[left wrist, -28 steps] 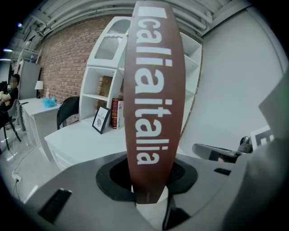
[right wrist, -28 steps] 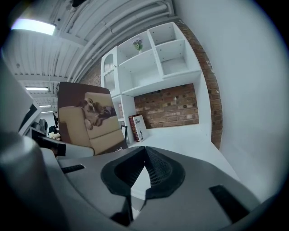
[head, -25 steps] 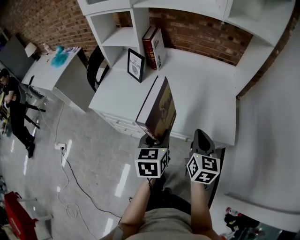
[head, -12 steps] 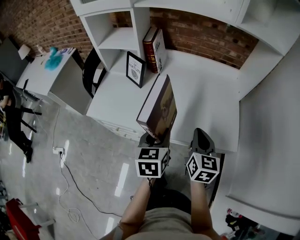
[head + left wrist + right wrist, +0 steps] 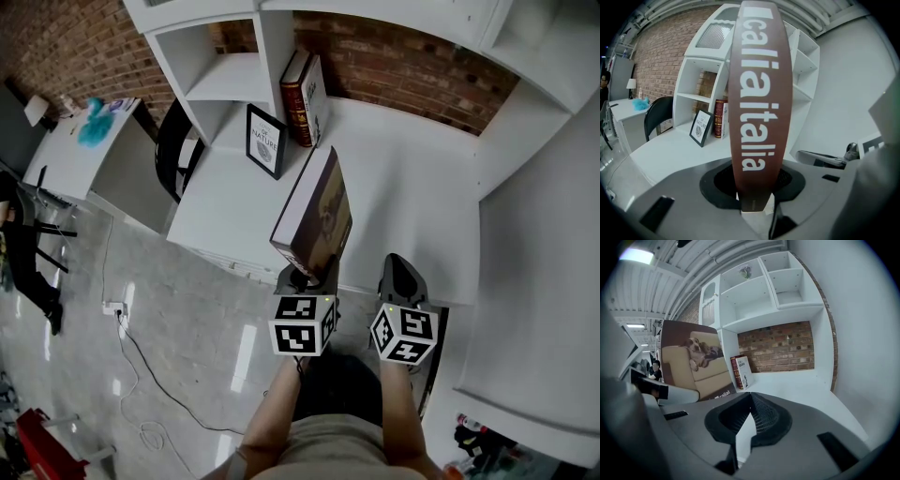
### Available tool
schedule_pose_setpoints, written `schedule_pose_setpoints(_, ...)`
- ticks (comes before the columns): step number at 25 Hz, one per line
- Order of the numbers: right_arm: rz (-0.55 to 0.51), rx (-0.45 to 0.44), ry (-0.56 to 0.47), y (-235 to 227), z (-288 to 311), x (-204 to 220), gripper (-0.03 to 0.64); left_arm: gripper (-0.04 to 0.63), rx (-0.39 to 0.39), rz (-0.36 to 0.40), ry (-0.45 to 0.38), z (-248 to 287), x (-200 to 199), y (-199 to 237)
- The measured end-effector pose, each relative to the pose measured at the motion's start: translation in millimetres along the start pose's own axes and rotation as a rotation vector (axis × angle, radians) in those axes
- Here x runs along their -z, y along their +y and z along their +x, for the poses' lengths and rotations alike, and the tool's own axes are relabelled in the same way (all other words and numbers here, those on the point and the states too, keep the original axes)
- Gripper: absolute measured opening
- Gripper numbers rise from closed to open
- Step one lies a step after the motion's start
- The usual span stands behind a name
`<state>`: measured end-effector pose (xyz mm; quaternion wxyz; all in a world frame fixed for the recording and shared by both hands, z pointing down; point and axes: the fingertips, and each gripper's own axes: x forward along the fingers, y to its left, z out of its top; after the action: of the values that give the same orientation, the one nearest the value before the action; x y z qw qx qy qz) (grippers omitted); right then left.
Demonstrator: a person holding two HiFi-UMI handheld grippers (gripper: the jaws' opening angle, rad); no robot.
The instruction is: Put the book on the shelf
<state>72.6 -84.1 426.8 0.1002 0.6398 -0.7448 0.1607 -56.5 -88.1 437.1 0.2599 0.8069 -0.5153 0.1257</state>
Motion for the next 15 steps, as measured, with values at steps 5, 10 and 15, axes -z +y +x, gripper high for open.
schedule_pose_setpoints(5, 0.007, 0.012, 0.006, -4, 6, 0, 0.017, 0.147, 0.006, 0.002, 0.011, 9, -1, 2)
schedule_pose_setpoints(10, -0.002, 0.010, 0.000, -5, 14, -6, 0.017, 0.147, 0.005, 0.011, 0.017, 17, -6, 4)
schedule_pose_setpoints(15, -0.008, 0.000, -0.008, -11, 29, -13, 0.017, 0.147, 0.005, 0.022, 0.021, 33, -14, 0)
